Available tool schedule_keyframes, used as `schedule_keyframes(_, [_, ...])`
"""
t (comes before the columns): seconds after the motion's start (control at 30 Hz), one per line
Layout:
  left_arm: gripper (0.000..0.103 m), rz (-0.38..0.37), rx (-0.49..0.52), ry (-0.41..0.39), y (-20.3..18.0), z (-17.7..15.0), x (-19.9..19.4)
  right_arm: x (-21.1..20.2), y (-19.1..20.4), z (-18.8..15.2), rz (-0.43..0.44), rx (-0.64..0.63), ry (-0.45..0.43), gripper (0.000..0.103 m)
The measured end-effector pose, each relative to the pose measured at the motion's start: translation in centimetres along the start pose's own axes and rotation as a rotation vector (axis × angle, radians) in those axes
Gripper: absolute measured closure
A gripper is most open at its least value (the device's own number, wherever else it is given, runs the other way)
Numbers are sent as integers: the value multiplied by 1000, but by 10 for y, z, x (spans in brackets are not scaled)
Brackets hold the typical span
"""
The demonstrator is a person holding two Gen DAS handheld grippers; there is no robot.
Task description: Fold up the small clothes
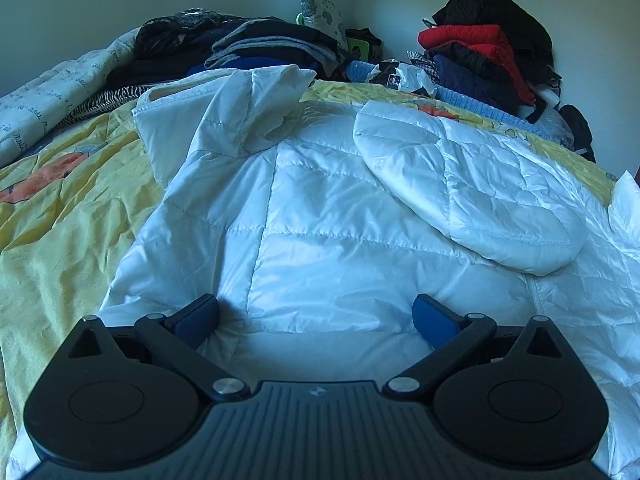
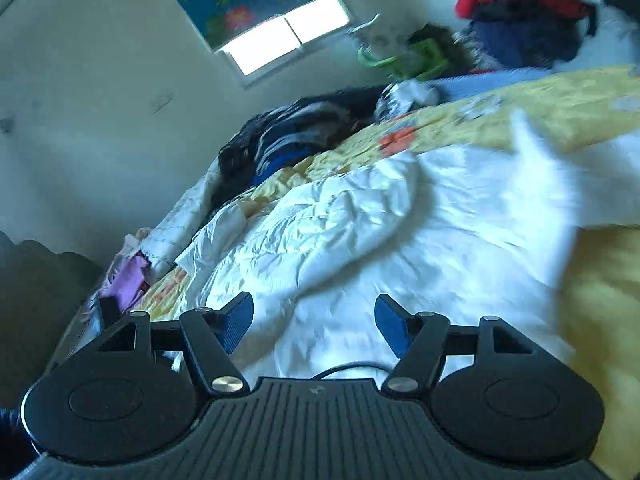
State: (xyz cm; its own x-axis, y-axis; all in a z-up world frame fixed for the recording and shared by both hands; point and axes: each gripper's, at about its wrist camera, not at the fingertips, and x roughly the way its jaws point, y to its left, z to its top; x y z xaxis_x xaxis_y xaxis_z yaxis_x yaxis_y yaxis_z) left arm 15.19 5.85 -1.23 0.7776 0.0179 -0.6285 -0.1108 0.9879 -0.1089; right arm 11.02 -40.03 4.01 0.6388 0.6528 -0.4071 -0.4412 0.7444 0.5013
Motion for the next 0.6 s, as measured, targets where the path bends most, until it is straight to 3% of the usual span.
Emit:
schedule_keyframes(0.1, [0,5,4,2,-1,0,0,-53,17,4,-89,-113,-60,25])
schedule_keyframes(0.17, [0,8,6,3,-2,0,1,-84,29,12,-130,-193,-144,15])
schedule_keyframes(0.2, [0,8,6,3,-2,0,1,-103,36,17,-131,-229,-219,0])
schedule_keyframes(0.3, [0,6,3,2,-2,0,1,-128,36,18,-41,-247,-435,1])
schedule_keyframes(0.33, [0,4,1,1,-2,1,1,-128,30,17,-5,-213,-467,1])
schedule_keyframes(0.47, [0,4,0,1,-2,1,1,-69,1,17,77,-21,-426,1])
schedule_keyframes(0.6, [0,5,1,1,-2,1,1,40,-32,20,118,199,-203,1])
